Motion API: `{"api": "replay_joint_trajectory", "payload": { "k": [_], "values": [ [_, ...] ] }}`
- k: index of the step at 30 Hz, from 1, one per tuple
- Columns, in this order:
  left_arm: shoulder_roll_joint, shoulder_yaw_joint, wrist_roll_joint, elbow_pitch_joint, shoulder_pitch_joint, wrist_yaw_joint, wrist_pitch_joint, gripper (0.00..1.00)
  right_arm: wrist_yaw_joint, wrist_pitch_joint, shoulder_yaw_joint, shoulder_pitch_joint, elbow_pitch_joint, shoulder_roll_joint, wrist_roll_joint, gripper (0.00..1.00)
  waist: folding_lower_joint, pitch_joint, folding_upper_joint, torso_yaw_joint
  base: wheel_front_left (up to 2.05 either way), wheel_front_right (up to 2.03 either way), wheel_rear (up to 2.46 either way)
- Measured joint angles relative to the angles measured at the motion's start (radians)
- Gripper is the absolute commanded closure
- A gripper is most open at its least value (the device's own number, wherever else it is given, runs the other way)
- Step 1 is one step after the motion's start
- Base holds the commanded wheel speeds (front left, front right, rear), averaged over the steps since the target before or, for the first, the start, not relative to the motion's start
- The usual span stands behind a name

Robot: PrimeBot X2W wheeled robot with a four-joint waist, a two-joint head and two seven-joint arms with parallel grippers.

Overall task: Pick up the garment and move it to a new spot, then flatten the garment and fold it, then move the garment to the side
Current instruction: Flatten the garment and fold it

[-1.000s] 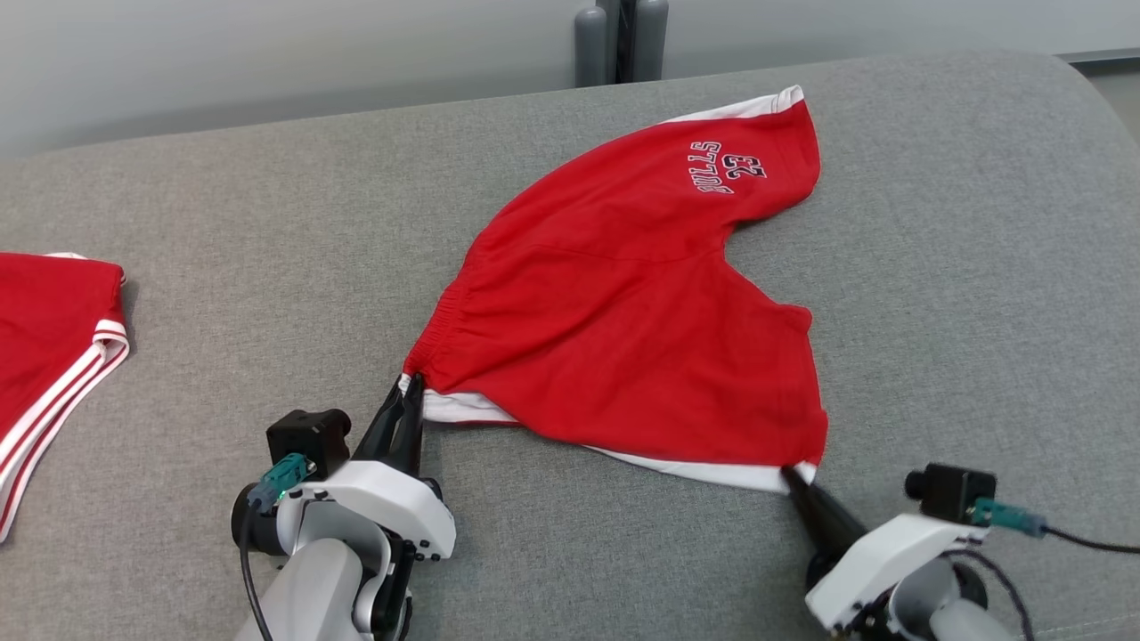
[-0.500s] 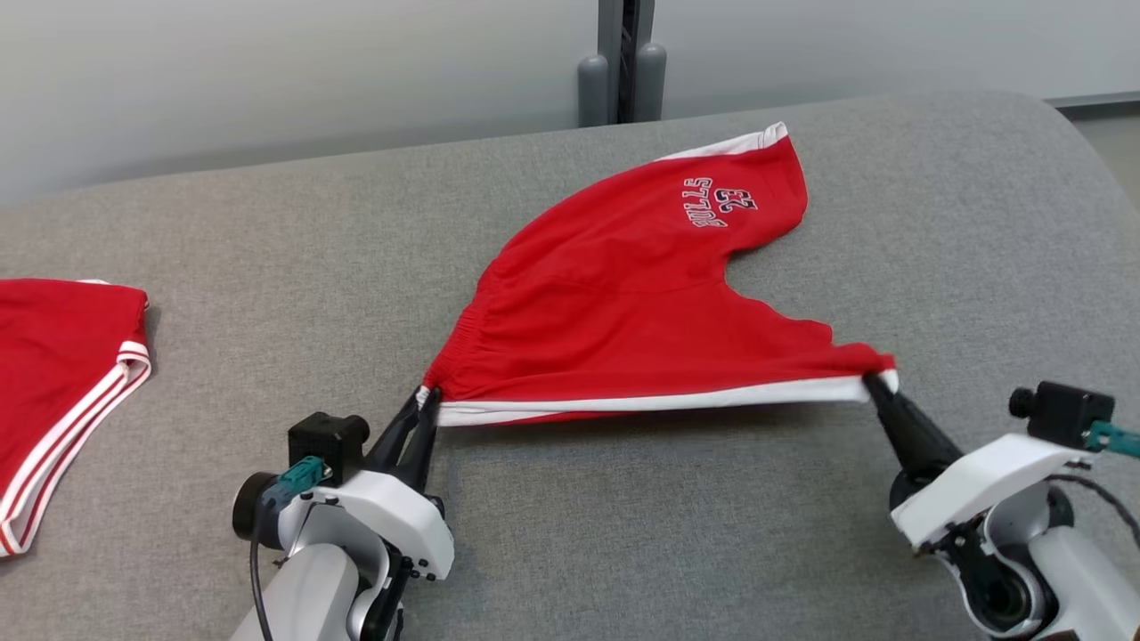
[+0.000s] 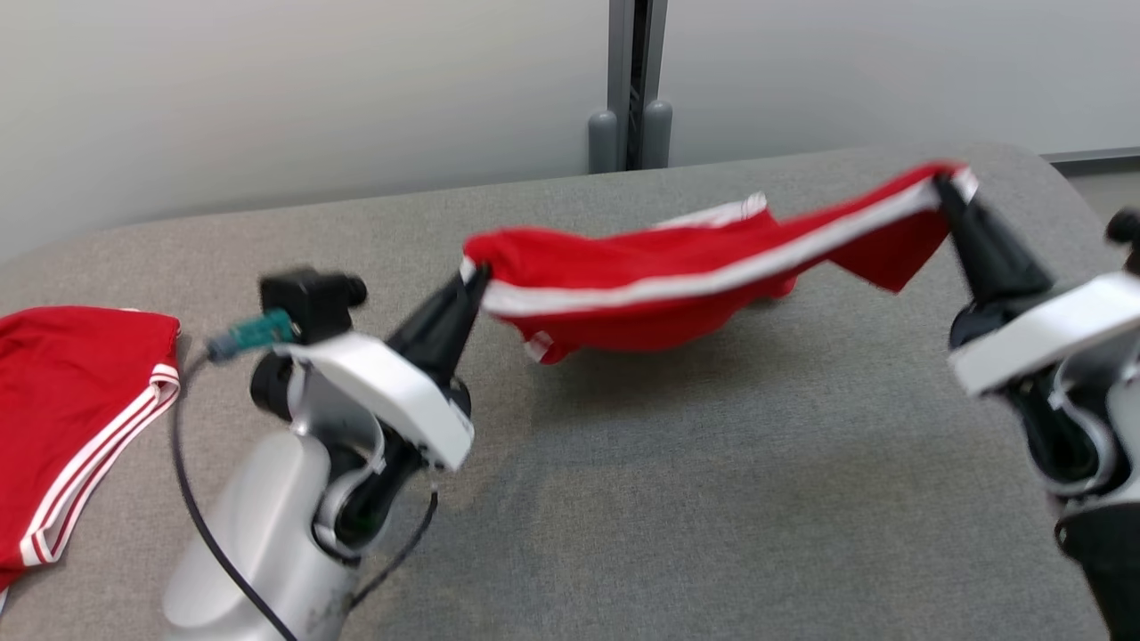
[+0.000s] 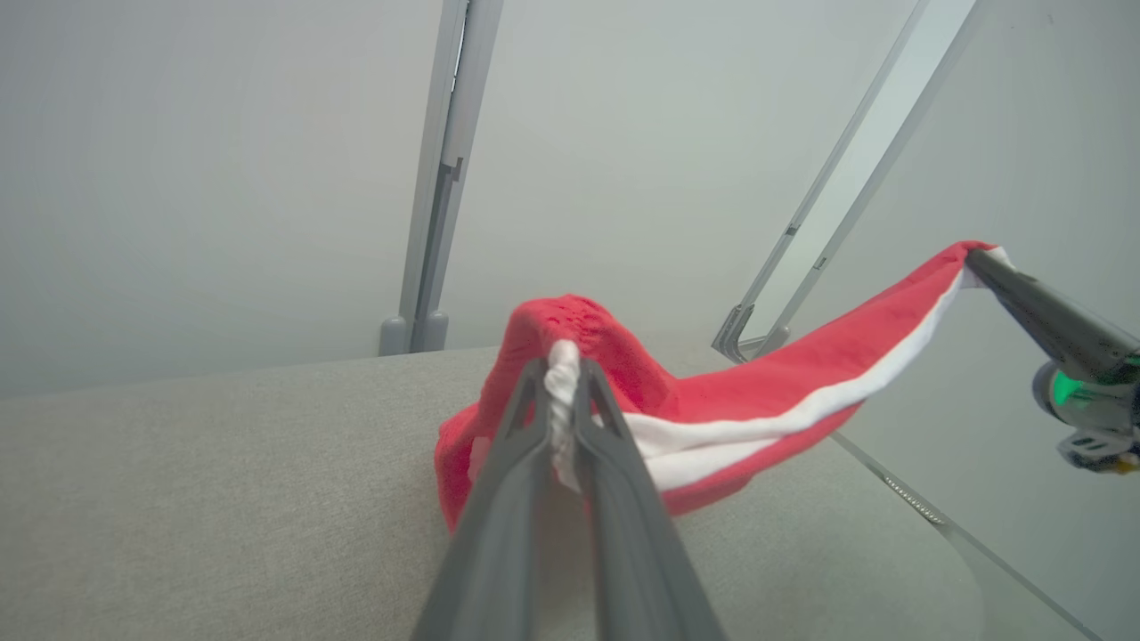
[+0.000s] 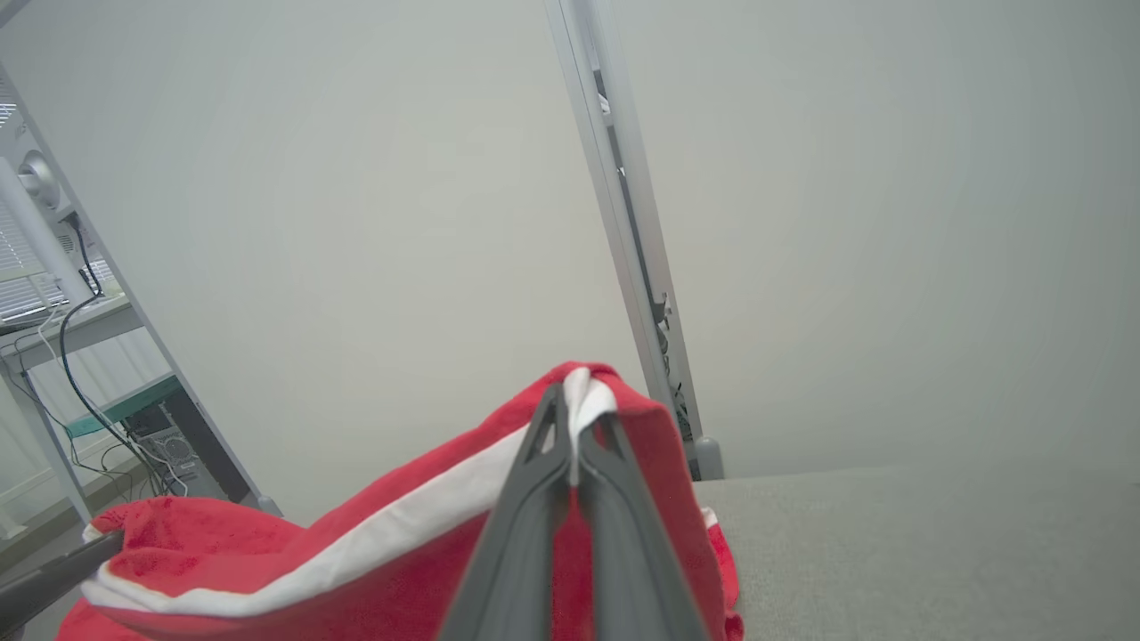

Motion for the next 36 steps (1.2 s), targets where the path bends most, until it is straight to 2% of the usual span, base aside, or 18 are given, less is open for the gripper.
{"api": "replay_joint_trajectory", "payload": {
  "k": [5,12,18,21,23,25,29,31,36],
  "values": [
    [-0.026,0.067,-0.128,-0.158,-0.058,0.078,0.138,1.0,0.0,0.021,-0.07,-0.098,-0.058,0.014,-0.078,1.0,0.0,-0.026,0.0,-0.005,0.0,0.0,0.0],
    [-0.037,0.111,-0.228,-0.274,-0.179,0.21,0.323,1.0,0.0,0.142,-0.127,-0.23,-0.129,0.04,-0.139,1.0,0.0,0.001,0.0,-0.008,0.0,0.0,0.0],
    [-0.016,0.138,-0.234,-0.221,-0.376,0.298,0.432,1.0,0.0,0.223,-0.147,-0.421,-0.097,0.036,-0.143,1.0,0.0,0.093,0.0,-0.008,0.0,0.0,0.0],
    [-0.014,0.148,-0.208,-0.146,-0.528,0.319,0.439,1.0,0.0,0.239,-0.129,-0.566,-0.036,0.019,-0.151,1.0,0.0,0.165,0.0,-0.009,0.0,0.0,0.0],
    [-0.016,0.158,-0.188,-0.082,-0.64,0.324,0.418,1.0,0.0,0.224,-0.11,-0.678,0.021,0.015,-0.154,1.0,0.0001,0.22,0.0,-0.011,0.0,0.0,0.0],
    [-0.02,0.16,-0.16,-0.013,-0.76,0.31,0.371,1.0,0.0,0.17,-0.091,-0.8,0.078,0.013,-0.17,1.0,0.0001,0.278,0.0,-0.014,0.0,0.0,0.0],
    [-0.044,0.184,-0.117,0.138,-0.984,0.265,0.197,1.0,0.0,0.021,-0.106,-1.009,0.229,0.031,-0.182,1.0,0.0001,0.394,0.0,-0.022,0.0,0.0,0.0],
    [-0.06,0.198,-0.111,0.221,-1.065,0.247,0.102,1.0,0.001,-0.053,-0.108,-1.074,0.304,0.048,-0.183,1.0,0.0,0.449,-0.0001,-0.026,0.0,0.0,0.0],
    [-0.071,0.185,-0.089,0.412,-1.148,0.159,-0.084,1.0,0.001,-0.183,-0.053,-1.107,0.45,0.092,-0.142,1.0,0.0,0.561,0.0,-0.033,0.0,0.0,0.0]
  ]
}}
